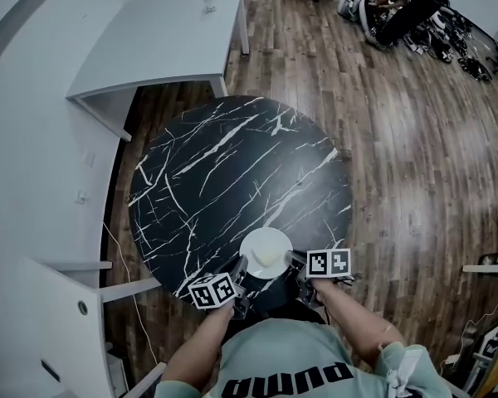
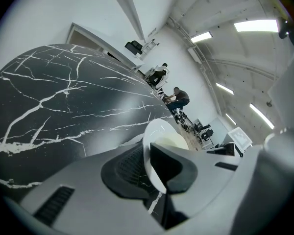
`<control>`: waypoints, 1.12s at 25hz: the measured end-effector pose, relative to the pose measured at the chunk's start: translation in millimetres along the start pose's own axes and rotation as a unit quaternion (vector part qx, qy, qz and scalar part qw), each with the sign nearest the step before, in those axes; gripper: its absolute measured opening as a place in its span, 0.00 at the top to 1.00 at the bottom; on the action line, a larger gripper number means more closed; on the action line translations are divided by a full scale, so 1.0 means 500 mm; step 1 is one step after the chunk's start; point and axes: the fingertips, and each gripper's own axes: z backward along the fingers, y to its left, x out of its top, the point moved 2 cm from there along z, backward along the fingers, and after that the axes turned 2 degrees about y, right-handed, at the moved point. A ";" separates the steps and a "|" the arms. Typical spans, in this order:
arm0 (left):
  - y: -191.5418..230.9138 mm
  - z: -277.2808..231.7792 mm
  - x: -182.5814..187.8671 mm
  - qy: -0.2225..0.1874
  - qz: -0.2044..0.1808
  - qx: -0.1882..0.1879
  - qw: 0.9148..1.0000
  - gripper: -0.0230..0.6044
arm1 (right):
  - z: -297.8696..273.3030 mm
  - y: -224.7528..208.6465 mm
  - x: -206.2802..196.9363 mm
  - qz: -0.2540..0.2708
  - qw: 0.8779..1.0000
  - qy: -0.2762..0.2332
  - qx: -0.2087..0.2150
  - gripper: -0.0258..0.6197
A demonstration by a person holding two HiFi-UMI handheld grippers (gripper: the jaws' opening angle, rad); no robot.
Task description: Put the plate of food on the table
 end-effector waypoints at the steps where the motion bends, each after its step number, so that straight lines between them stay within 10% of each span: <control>1: 0.005 -0.004 -0.001 0.002 0.001 0.003 1.000 0.89 | -0.004 -0.002 0.001 0.002 1.000 0.001 -0.001 0.90; 28: 0.047 -0.064 0.000 0.036 -0.047 0.040 0.997 0.88 | -0.064 -0.047 0.023 0.028 0.999 0.005 -0.030 0.89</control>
